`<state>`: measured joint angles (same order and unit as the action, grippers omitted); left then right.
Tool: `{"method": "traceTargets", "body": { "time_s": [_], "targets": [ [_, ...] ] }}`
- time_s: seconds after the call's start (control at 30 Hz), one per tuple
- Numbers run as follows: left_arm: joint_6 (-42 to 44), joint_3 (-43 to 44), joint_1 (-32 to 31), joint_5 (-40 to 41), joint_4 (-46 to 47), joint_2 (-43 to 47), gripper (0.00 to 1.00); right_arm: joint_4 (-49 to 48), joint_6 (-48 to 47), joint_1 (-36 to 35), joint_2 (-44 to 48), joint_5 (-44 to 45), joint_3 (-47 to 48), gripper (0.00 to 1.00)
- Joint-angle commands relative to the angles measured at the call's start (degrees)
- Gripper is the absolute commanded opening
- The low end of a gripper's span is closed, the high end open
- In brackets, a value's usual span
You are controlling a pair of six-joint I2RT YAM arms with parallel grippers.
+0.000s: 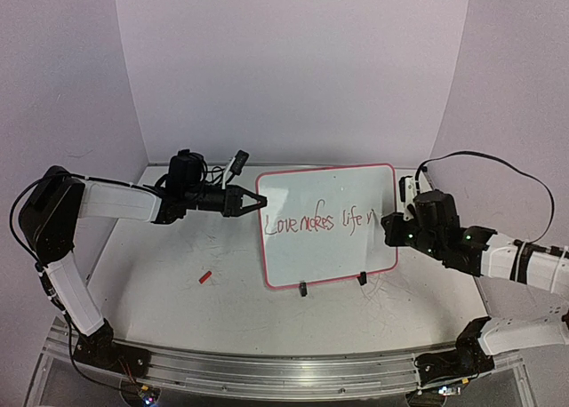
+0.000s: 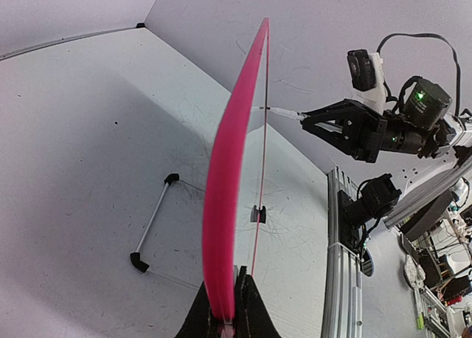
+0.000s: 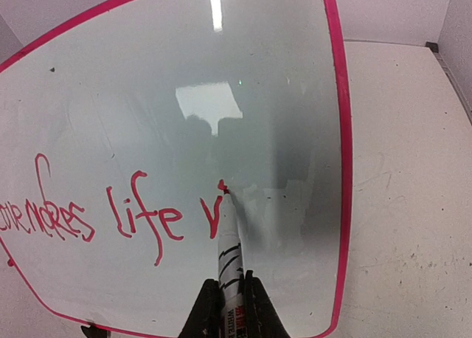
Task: Write a sentence on the whiteboard
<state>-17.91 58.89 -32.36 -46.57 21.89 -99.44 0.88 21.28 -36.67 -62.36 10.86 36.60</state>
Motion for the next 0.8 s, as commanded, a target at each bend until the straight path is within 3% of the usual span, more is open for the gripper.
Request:
{"method": "traceTargets", "body": {
  "time_s": [0.0,0.77],
  "targets": [
    [4.29,0.8,-0.17,5.83,-4.66,-0.56,0.0,-2.24,0.37,0.17,-0.83,1.34,-0.06,0.0],
    [4.29,0.71,-0.16,5.78,-4.66,-0.67,0.0,2.72,2.89,0.06,0.66,-1.12,-3.02,0.0]
  ]
}}
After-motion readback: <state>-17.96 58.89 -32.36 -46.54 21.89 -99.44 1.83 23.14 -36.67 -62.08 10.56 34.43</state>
